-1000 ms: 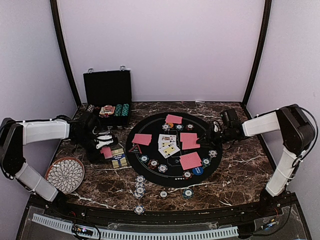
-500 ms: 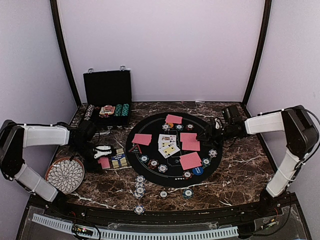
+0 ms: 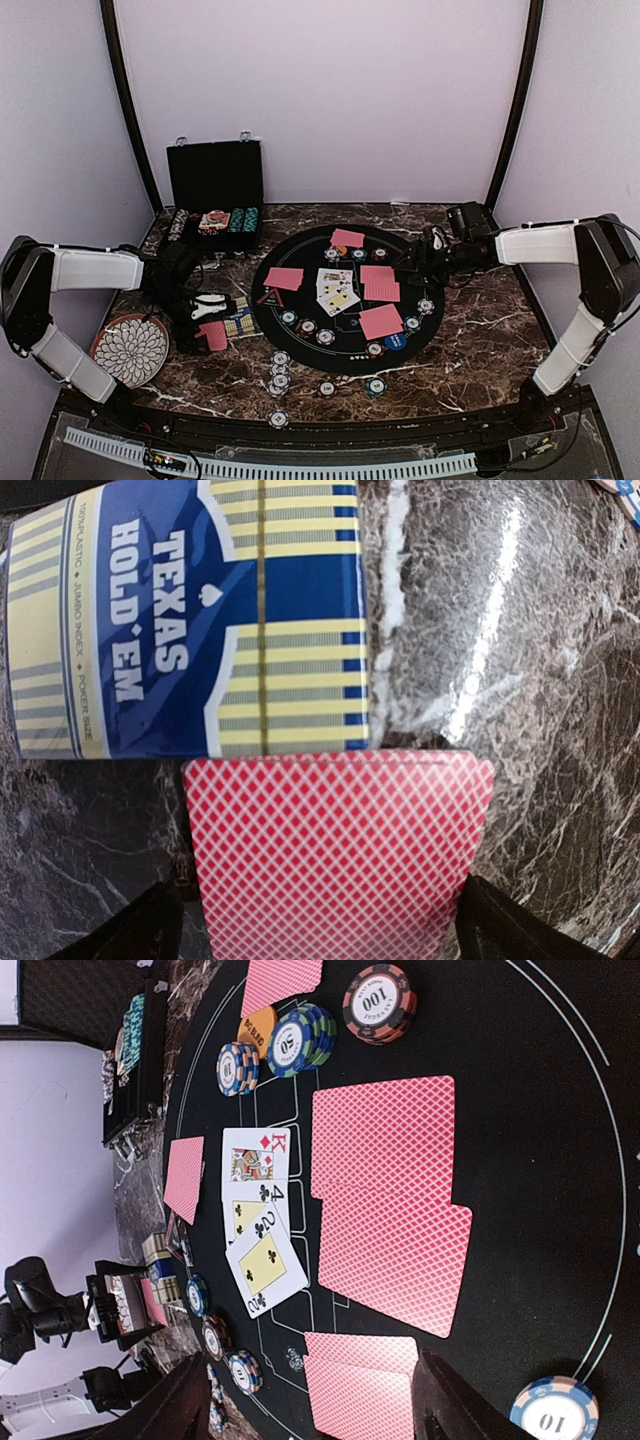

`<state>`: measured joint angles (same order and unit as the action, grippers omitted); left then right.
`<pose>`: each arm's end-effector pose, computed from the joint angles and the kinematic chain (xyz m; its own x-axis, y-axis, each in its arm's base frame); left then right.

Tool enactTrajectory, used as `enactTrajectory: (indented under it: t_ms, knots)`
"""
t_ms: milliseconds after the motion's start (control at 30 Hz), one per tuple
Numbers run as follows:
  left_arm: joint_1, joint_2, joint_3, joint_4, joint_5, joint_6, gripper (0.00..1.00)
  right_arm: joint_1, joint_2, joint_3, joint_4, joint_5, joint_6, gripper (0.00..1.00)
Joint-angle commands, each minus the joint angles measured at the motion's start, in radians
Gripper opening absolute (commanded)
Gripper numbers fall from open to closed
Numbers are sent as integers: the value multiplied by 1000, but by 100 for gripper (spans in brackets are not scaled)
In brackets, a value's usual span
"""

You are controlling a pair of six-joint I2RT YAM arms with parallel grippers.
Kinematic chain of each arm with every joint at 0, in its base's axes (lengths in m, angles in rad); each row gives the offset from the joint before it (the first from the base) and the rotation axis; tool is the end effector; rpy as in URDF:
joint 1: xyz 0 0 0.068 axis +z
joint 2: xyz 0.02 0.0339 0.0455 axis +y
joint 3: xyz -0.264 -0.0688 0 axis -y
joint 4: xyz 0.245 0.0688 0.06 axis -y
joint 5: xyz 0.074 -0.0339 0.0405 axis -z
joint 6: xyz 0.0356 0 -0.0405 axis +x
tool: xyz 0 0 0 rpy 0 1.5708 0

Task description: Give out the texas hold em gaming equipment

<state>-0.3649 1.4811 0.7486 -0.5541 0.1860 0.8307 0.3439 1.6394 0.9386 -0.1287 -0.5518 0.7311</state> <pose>0.2304 -0.0951 0.1526 -0.3100 0.8952 -0.3202 0.9313 0.3537 0.0873 0.3086 0.1303 0.1878 -0.9312 0.2705 -0.2445 0.0018 0.6740 0.7387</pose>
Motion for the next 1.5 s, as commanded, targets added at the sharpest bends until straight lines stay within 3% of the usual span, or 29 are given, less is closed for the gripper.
enactTrajectory:
  t_ms: [0, 167, 267, 433, 567, 667, 833, 900, 967, 1133, 1467]
  knots:
    - [-3, -22, 31, -34, 11, -6, 99, -4, -48, 28, -10, 15, -12, 75]
    - [-3, -31, 94, -66, 18, -34, 99, -5, -80, 29, -32, 43, -31, 83]
    - [-3, -39, 161, -70, 2, -83, 99, -5, -111, 28, -50, 84, -58, 98]
    - [24, -73, 232, 43, -61, -177, 99, -6, -192, 14, -88, 266, -124, 98]
    - [91, -123, 219, 259, -101, -314, 99, -8, -296, -26, -106, 521, -172, 98]
    - [152, -168, 102, 467, -93, -402, 99, -8, -404, -104, -72, 916, -212, 98]
    - [226, -207, -119, 829, -27, -485, 99, -14, -615, -462, 354, 1343, -449, 98]
    - [240, -196, -177, 916, 11, -500, 99, -28, -664, -581, 518, 1434, -518, 98]
    - [245, -172, -211, 980, 20, -518, 99, -56, -700, -673, 666, 1445, -585, 98]
    - [256, -102, -267, 1131, -13, -539, 99, -148, -702, -792, 923, 1344, -546, 98]
    - [262, -16, -361, 1473, -52, -563, 99, -205, -364, -792, 1269, 1224, -644, 98]
